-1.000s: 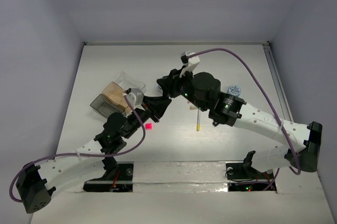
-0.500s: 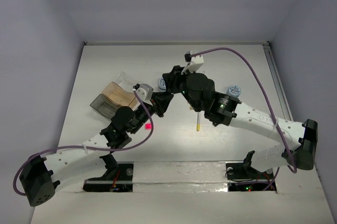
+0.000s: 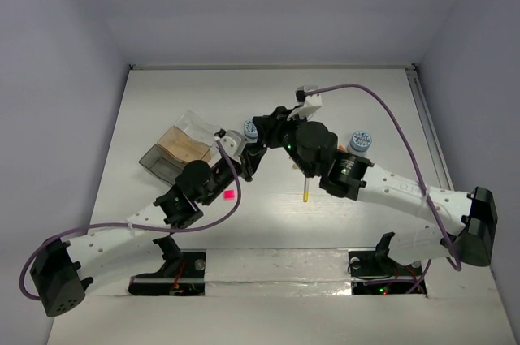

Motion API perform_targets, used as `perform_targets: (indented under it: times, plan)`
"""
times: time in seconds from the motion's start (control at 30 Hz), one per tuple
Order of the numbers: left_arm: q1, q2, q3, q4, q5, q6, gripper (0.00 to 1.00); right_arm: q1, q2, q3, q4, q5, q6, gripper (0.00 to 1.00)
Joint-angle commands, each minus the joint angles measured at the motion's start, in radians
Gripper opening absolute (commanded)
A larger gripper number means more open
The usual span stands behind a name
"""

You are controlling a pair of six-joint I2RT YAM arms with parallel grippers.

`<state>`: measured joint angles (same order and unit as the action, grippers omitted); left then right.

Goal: Sort the stationery into containers
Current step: Close the pen cap on the pen.

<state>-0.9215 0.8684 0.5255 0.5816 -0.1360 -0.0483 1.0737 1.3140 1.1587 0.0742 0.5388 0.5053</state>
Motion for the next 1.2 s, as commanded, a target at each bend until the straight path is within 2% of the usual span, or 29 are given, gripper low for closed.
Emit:
perform_targets:
  times: [0.0,0.2,0.63,0.77,0.93,1.17]
  plan:
    - [0.024,-0.072,0.171,0.287,-0.102,0.042,0.0,0.045,0.039,-0.117,-0.165,-0.198,0.062,0.0]
    - [0.024,-0.066,0.208,0.281,-0.073,0.042,0.0,0.064,0.065,-0.226,-0.087,-0.273,0.101,0.0]
    - [0.024,-0.063,0.245,0.253,-0.071,0.058,0.0,0.144,0.195,-0.412,0.056,-0.31,0.256,0.0]
    - [0.024,-0.068,0.248,0.244,-0.071,0.053,0.0,0.172,0.245,-0.372,-0.002,-0.261,0.254,0.0]
    - [0.024,-0.091,0.254,0.231,-0.063,0.054,0.0,0.172,0.162,-0.415,-0.05,-0.172,0.24,0.0]
    - [0.024,-0.083,0.274,0.225,-0.057,0.031,0.0,0.181,0.304,-0.43,0.119,-0.338,0.292,0.0]
